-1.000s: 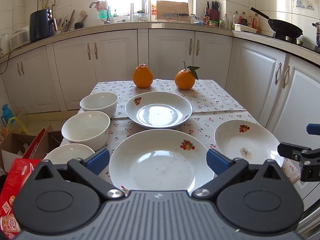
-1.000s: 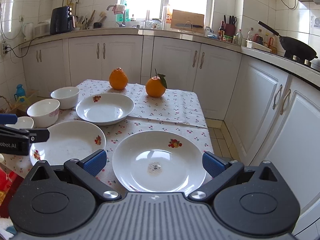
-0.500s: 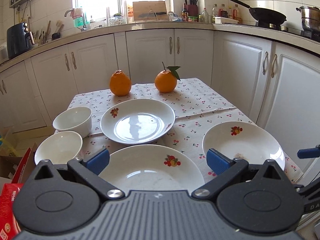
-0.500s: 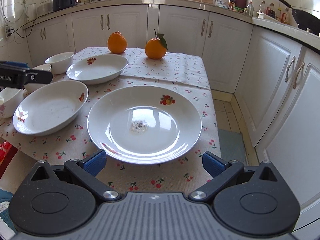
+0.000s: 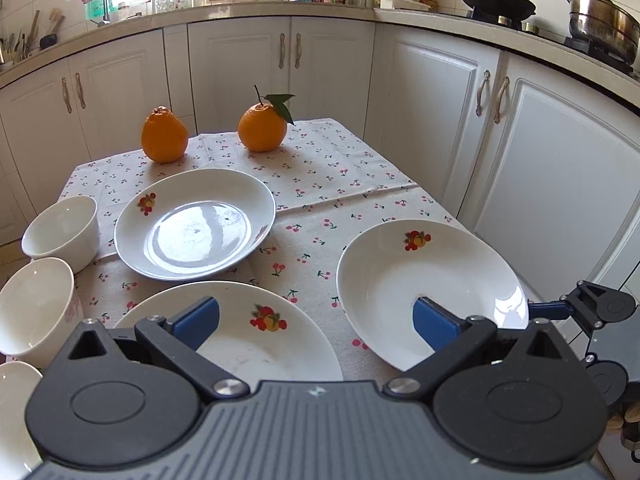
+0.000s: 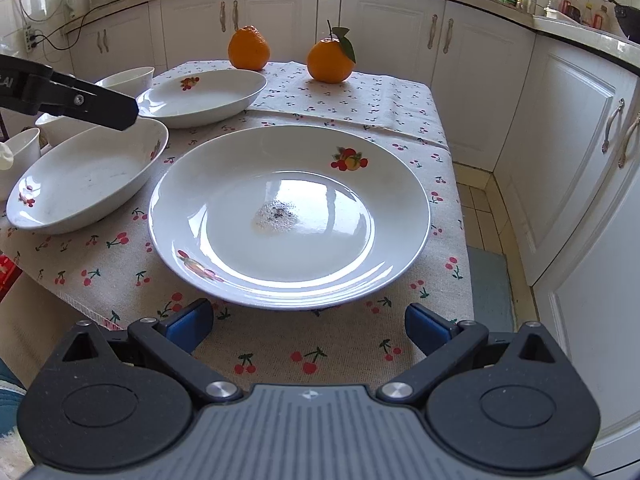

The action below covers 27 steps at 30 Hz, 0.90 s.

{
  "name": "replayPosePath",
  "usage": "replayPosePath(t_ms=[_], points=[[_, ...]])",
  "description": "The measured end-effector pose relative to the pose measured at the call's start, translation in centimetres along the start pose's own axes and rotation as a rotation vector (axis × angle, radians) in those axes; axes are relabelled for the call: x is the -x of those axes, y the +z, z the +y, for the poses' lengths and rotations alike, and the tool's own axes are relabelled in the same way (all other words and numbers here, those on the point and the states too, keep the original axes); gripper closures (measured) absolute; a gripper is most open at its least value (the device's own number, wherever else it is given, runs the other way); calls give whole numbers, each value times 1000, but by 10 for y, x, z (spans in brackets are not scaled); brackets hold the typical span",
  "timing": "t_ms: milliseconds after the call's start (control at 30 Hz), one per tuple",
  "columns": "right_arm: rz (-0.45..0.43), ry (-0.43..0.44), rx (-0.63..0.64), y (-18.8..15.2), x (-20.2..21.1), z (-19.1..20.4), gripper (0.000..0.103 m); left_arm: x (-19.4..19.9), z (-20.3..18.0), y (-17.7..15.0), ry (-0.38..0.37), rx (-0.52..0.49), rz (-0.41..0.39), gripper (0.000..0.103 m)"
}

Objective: Organize plates and bowls
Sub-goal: 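Move the left gripper to the rim of the stained white plate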

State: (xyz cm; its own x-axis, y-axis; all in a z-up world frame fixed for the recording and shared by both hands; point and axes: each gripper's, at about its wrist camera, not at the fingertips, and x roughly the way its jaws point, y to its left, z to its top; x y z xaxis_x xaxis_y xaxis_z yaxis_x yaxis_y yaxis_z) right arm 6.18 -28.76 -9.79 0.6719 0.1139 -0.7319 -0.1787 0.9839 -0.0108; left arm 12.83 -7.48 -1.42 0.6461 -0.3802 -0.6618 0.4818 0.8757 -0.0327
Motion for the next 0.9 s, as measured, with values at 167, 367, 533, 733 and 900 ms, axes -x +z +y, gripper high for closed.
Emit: replayPosePath(t_ms=[167, 367, 533, 733, 900], points=[[-3, 51, -2, 1, -5, -9, 0, -14, -7, 7, -23, -41, 19, 1], [-50, 90, 30, -5, -4, -15, 0, -35, -20, 21, -72, -96, 60, 1], [-83, 109, 51, -9, -4, -20, 0, -60, -28, 37, -131, -117, 128, 1], [-123, 137, 78, -13, -5, -24, 0, -91, -35, 49, -181, -131, 209, 3], [-145, 150, 88, -14, -5, -25, 0, -113, -34, 54, -220, -131, 279, 9]])
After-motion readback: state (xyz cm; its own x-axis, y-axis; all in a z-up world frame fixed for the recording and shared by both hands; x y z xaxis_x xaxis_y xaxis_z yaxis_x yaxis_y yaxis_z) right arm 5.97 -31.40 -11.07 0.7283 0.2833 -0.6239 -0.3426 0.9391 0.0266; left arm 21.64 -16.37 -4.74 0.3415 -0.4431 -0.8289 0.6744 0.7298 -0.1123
